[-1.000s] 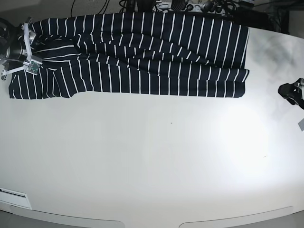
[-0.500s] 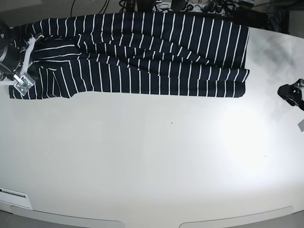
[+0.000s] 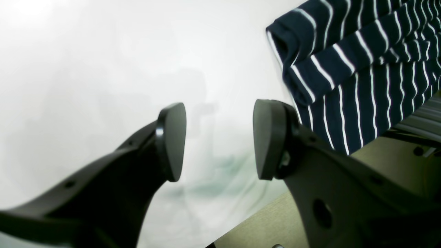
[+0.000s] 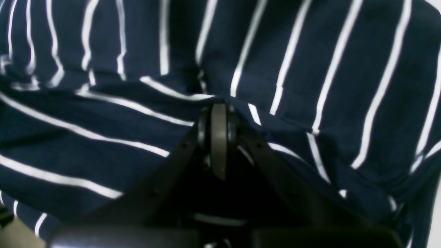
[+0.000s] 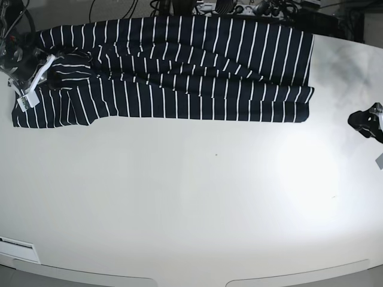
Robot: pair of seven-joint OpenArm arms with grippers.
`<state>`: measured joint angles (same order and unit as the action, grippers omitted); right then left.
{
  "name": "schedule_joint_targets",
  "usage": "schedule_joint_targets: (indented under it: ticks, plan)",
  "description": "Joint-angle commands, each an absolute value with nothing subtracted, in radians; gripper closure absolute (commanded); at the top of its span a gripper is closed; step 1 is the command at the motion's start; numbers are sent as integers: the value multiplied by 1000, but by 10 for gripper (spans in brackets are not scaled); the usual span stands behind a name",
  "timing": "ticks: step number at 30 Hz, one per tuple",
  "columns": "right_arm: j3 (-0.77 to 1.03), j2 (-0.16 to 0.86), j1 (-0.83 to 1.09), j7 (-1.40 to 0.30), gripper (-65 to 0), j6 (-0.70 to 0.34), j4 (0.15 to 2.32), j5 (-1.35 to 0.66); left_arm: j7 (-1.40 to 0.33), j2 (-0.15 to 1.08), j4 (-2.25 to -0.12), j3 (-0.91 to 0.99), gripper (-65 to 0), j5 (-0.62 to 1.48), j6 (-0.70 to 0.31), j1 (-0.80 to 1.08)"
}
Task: Fold the T-shirt properly
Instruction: 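Press the right gripper on the shirt's sleeve end to flatten it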
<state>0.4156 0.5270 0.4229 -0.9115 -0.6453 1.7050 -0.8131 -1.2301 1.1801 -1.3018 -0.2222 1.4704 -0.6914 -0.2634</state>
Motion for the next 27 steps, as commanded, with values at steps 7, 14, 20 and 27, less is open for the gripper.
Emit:
schedule_joint_targets:
  ticks: [7, 14, 20, 27]
  plan:
    - [328, 540, 278, -831, 0, -624, 1685, -684, -1224, 1211, -1309, -209, -330, 1484, -698, -282]
    - [194, 540, 255, -792, 0, -364, 1684, -410, -1230, 1210, -1309, -209, -330, 1484, -698, -283]
    - [181, 540, 255, -840, 0, -35, 1684, -348, -1235, 1210, -1309, -209, -330, 1484, -698, -282]
    - [215, 493, 248, -884, 0, 135, 1684, -167, -1238, 1177, -1307, -209, -330, 1484, -698, -280]
